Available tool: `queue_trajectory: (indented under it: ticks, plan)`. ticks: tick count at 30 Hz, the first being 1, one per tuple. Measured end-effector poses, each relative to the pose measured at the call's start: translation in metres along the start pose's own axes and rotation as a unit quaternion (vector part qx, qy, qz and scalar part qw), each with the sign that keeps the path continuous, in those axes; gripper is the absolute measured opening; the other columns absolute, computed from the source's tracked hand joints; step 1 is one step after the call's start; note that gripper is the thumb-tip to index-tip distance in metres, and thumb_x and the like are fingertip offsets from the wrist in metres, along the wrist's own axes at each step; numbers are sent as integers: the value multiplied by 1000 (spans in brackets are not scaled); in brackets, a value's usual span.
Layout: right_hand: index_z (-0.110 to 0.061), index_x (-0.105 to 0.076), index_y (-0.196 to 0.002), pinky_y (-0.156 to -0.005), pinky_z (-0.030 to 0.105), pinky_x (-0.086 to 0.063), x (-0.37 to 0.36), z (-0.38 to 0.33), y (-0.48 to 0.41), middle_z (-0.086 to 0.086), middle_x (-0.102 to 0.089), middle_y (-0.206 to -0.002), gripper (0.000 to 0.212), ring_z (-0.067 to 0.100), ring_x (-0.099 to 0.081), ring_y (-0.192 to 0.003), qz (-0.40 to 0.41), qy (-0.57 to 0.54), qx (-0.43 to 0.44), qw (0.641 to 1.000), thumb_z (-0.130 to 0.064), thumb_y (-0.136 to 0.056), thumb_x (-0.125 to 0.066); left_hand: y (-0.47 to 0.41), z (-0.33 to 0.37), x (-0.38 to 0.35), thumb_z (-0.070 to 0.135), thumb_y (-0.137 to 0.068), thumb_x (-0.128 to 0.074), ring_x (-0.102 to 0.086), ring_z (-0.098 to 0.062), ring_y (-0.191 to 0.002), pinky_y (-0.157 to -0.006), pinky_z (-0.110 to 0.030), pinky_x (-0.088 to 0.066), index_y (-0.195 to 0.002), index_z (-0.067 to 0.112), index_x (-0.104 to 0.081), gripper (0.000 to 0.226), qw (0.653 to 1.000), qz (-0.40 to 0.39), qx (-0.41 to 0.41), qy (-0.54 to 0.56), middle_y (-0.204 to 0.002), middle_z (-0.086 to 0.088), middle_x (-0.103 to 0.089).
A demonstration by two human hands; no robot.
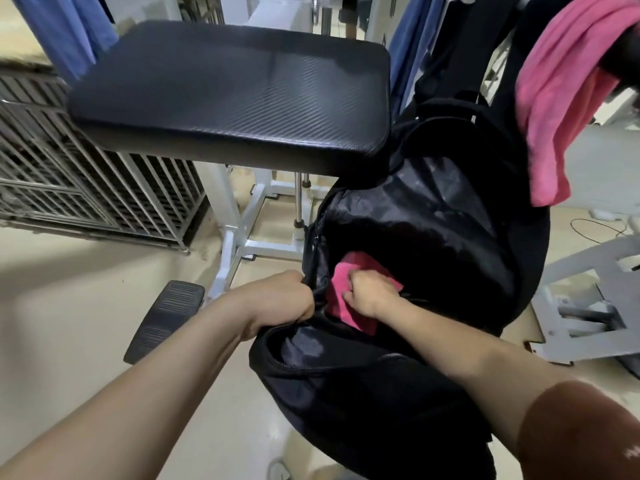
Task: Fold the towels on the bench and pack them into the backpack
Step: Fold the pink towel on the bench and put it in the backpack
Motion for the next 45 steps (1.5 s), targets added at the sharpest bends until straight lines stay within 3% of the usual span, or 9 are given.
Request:
queue_trajectory:
  ticks: [3,6,14,18,23,28,33,37,45]
  plan:
    - [-9,-8,-153,-114,34,-24,-35,-4,-12,16,-27,-154,84,34,-31,-139,-132,8,17,991,-31,-90,-57,-1,-4,2,-8,-79,-42,-41,-15,-53,-30,-9,-24,-75,10,-44,18,1000,-5,12,11,-65,-6,-44]
    - [-15,9,-154,-118,33,-18,-42,-8,-18,10,-5,-162,95,26,-14,-148,-187,-5,15,982,-29,-89,-60,-7,-12,5,-6,-78,-44,-46,-16,-58,-31,-8,-27,-79,11,-46,17,999,2,28,20,-70,-6,-49]
    - [-29,-19,-153,-105,24,-36,19,4,38,9,-43,-149,69,25,-48,-130,-166,-124,36,978,-43,-95,-53,-50,-36,-4,-6,-79,-46,-55,-19,-68,-54,-22,-43,-93,7,-48,19,998,5,28,53,-80,-9,-56]
    - [-35,-30,-144,-92,29,-46,45,4,96,6,-62,-112,52,22,-69,-78,-206,-298,24,932,-54,-97,-41,-79,-46,-12,-6,-75,-45,-60,-25,-69,-59,-24,-47,-96,5,-56,26,997,-12,21,77,-81,-13,-61]
    - [-34,-64,-110,-86,28,-46,39,-9,133,-9,-68,-96,56,13,-63,-90,-271,-121,44,954,-77,-81,-42,-105,-60,-23,-3,-55,-48,-68,-33,-86,-75,-44,-58,-110,8,-55,56,988,-18,15,150,-96,-17,-68]
    - [-16,-70,-90,-70,31,-49,25,-16,129,-2,-67,-86,41,20,-61,-82,-177,-60,40,982,-56,-83,-62,-123,-68,-35,13,-67,-56,-66,-29,-72,-49,-33,-56,-118,18,-38,54,992,36,-9,118,-97,-13,-64]
    - [-21,-69,-104,-83,36,-52,36,-14,121,-3,-69,-99,28,19,-62,-91,-56,-117,34,991,-41,-91,-56,-116,-66,-25,24,-79,-55,-70,-28,-80,-68,-37,-57,-124,29,-31,51,993,111,-17,31,-96,-4,-67]
    - [-29,-54,-132,-97,34,-47,74,12,118,-7,-59,-127,40,15,-56,-115,81,-201,7,976,-36,-92,-55,-109,-40,-11,14,-86,-49,-60,-29,-96,-76,-36,-46,-134,22,-38,50,984,164,-70,24,-106,-6,-65]
    - [-21,-42,-144,-108,31,-37,171,82,145,-7,-46,-143,53,11,-43,-130,324,-308,-17,894,-18,-93,-55,-73,78,-16,5,-89,-44,-57,-13,-109,-95,-30,-46,-117,26,-62,40,942,218,-244,79,-115,6,-63]
Point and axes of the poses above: each hand's wrist, its own y-axis away from the middle knuckle, its own x-axis out of the back of the hand, z = x × y, the point moved 7 cm from there along -y, towards the middle knuckle
